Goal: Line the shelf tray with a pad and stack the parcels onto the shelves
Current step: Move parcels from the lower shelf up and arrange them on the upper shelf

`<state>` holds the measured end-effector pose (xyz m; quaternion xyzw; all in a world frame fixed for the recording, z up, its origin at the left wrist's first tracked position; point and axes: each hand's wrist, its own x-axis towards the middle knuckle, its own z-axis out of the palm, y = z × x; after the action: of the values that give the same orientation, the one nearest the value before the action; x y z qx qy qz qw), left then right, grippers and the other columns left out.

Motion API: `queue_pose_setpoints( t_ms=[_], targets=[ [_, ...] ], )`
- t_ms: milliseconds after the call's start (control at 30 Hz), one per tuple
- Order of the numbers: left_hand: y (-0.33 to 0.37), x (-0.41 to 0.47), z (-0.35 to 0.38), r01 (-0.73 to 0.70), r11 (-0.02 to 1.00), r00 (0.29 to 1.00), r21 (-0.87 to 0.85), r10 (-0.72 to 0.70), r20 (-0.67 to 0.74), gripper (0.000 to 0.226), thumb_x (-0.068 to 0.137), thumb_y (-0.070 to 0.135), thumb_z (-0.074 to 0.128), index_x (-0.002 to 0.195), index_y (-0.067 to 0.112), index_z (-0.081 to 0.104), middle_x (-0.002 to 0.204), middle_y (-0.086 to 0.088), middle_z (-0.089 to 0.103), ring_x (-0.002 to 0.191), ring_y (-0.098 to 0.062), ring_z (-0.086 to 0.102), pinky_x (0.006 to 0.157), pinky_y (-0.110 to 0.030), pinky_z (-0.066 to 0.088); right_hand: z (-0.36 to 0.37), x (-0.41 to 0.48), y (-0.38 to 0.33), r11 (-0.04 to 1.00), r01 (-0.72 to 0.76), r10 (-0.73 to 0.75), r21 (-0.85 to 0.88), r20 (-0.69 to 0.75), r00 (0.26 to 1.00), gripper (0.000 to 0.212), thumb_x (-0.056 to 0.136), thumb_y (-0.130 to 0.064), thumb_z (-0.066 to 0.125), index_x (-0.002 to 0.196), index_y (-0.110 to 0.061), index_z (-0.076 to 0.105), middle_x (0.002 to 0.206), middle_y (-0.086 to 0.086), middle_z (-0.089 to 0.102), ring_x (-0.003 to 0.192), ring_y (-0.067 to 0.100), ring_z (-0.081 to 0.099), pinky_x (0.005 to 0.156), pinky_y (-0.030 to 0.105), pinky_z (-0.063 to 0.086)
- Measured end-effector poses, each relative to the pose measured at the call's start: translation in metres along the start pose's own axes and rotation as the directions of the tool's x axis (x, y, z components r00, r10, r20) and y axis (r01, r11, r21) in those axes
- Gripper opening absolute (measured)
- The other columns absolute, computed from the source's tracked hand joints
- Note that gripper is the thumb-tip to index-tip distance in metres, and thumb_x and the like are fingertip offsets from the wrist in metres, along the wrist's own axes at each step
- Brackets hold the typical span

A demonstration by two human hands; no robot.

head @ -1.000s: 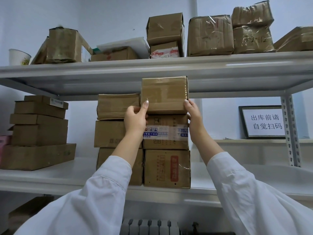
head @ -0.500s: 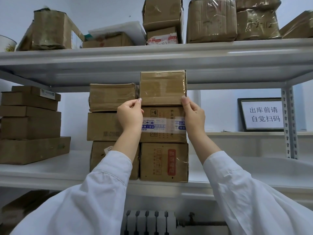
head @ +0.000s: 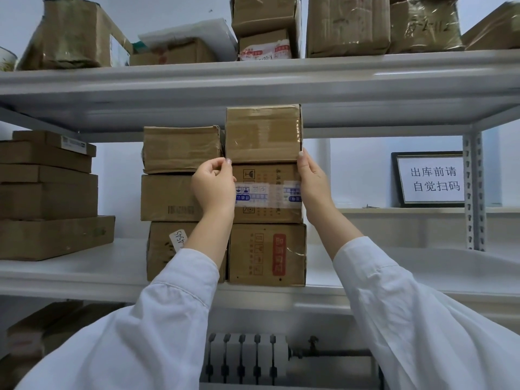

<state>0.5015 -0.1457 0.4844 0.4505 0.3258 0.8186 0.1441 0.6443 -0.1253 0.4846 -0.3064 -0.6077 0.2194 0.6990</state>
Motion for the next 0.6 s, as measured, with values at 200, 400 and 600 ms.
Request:
queue_pose_setpoints(
  t_ms=[200,400,600],
  targets=[
    [-0.005,-0.013,-0.009,0.02,1.0,1.0,-0.017,-0.02,0.006,0.011,0.092,0.017,0.055,0.098,0.014,0.063,0.062,0.003,0.057,0.054,-0.009,0.05,0.063,-0.029,0.046,-0.011,-0.022,-0.007,0.997,-0.04,0.041,0.07,-0.009,0.999,0.056,0.101,-0.046,0.024,0.151,-0.028,0.011,0.156,-0.006,0.023,0.141,0.015,0.026,0.092,0.02,0.027],
    [-0.011,-0.051,-0.009,0.094,0.981,0.994,-0.167,-0.101,-0.035,0.013,0.091,0.007,0.048,0.098,0.015,0.055,0.076,0.003,0.056,0.064,-0.006,0.052,0.059,-0.017,0.043,-0.016,-0.057,0.003,0.992,-0.071,0.087,0.106,-0.162,0.983,0.033,0.101,-0.04,0.032,0.119,-0.017,0.046,0.097,-0.012,0.05,0.102,0.013,0.049,0.068,0.019,0.038],
    [-0.01,-0.09,-0.015,0.075,0.962,0.996,-0.264,-0.085,-0.027,0.023,0.089,0.003,0.045,0.085,0.024,0.051,0.081,0.005,0.054,0.065,-0.003,0.048,0.053,-0.006,0.039,-0.034,-0.09,0.007,0.991,-0.049,0.071,0.127,-0.171,0.983,0.027,0.101,-0.028,0.037,0.097,-0.011,0.058,0.095,-0.003,0.059,0.094,0.015,0.055,0.068,0.019,0.041]
  ],
)
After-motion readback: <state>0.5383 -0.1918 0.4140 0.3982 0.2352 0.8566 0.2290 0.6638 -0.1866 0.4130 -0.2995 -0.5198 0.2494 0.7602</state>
